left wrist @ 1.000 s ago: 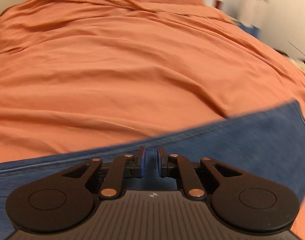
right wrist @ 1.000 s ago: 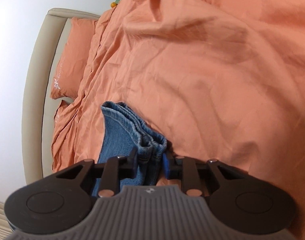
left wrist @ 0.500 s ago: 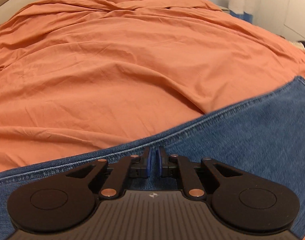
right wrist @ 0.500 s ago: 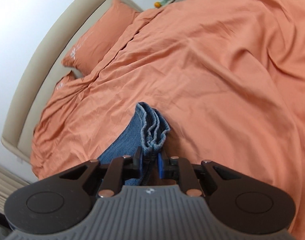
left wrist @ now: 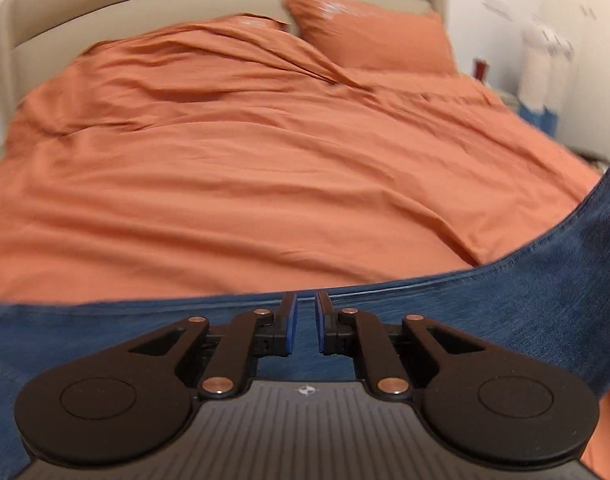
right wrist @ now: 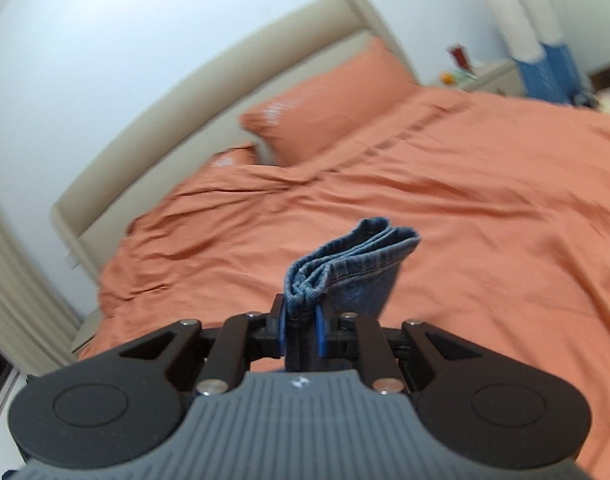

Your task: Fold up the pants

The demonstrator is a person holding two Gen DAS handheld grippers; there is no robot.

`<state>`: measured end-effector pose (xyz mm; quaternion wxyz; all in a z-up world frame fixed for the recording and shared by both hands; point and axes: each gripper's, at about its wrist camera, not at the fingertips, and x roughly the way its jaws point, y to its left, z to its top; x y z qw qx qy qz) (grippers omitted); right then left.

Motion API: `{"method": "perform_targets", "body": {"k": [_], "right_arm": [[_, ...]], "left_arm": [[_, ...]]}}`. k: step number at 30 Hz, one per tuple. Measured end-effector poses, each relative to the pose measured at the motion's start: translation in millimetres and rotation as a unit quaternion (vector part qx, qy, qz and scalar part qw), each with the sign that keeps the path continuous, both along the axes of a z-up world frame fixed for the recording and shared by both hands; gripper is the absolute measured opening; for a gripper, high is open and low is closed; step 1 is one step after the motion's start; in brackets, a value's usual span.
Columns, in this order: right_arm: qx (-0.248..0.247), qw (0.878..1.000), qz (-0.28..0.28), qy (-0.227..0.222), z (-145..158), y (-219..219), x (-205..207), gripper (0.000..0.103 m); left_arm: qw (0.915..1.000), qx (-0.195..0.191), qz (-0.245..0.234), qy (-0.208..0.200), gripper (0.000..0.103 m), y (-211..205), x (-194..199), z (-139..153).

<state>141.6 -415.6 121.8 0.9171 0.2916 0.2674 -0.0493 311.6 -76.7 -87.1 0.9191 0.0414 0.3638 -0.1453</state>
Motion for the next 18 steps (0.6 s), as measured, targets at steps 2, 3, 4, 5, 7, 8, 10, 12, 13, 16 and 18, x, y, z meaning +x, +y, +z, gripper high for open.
{"method": "perform_targets", "body": {"k": [2, 3, 4, 5, 7, 8, 10, 12, 13, 16, 18], "right_arm": [[0.000, 1.000, 0.018, -0.014, 13.8, 27.8, 12.7, 0.010], [0.001, 0.999, 0.028, -0.019, 18.7, 42.2, 19.4, 0.010], [0.004, 0.999, 0.037, -0.023, 22.4, 57.4, 26.8, 0.010], [0.008, 0.999, 0.047, -0.025, 24.9, 73.5, 34.4, 0.010], [0.010, 0.997, 0.067, -0.025, 26.0, 106.3, 50.1, 0.010], [0.010, 0.997, 0.075, -0.023, 24.6, 123.5, 58.2, 0.010], [0.001, 0.996, 0.089, -0.014, 17.8, 157.8, 73.3, 0.010], [-0.005, 0.995, 0.104, -0.001, 4.7, 192.3, 85.7, 0.010], [-0.004, 0.993, 0.114, 0.006, -4.6, 207.8, 90.4, 0.010], [-0.004, 0.989, 0.146, 0.034, -40.7, 256.0, 98.4, 0.010], [-0.009, 0.984, 0.168, 0.059, -69.9, 287.0, 99.3, 0.009]], "left_arm": [[0.9996, -0.019, 0.021, 0.003, 0.014, 31.3, -11.4, 9.7], [0.9992, -0.028, 0.029, 0.005, 0.014, 47.2, -18.4, 13.4], [0.9988, -0.034, 0.035, 0.007, 0.014, 58.0, -23.9, 15.4], [0.9983, -0.039, 0.042, 0.008, 0.014, 67.6, -29.8, 15.9], [0.9966, -0.050, 0.064, 0.012, 0.014, 86.4, -42.5, 13.0], [0.9952, -0.056, 0.079, 0.013, 0.014, 93.8, -48.2, 10.2], [0.9910, -0.080, 0.106, 0.020, 0.014, 107.9, -56.5, 2.9], [0.9851, -0.115, 0.125, 0.029, 0.014, 120.7, -63.7, -6.9], [0.9828, -0.127, 0.130, 0.035, 0.014, 124.4, -64.8, -11.1], [0.9789, -0.148, 0.131, 0.049, 0.014, 132.8, -65.4, -20.4], [0.9796, -0.148, 0.127, 0.049, 0.014, 136.6, -65.3, -23.9]]}}
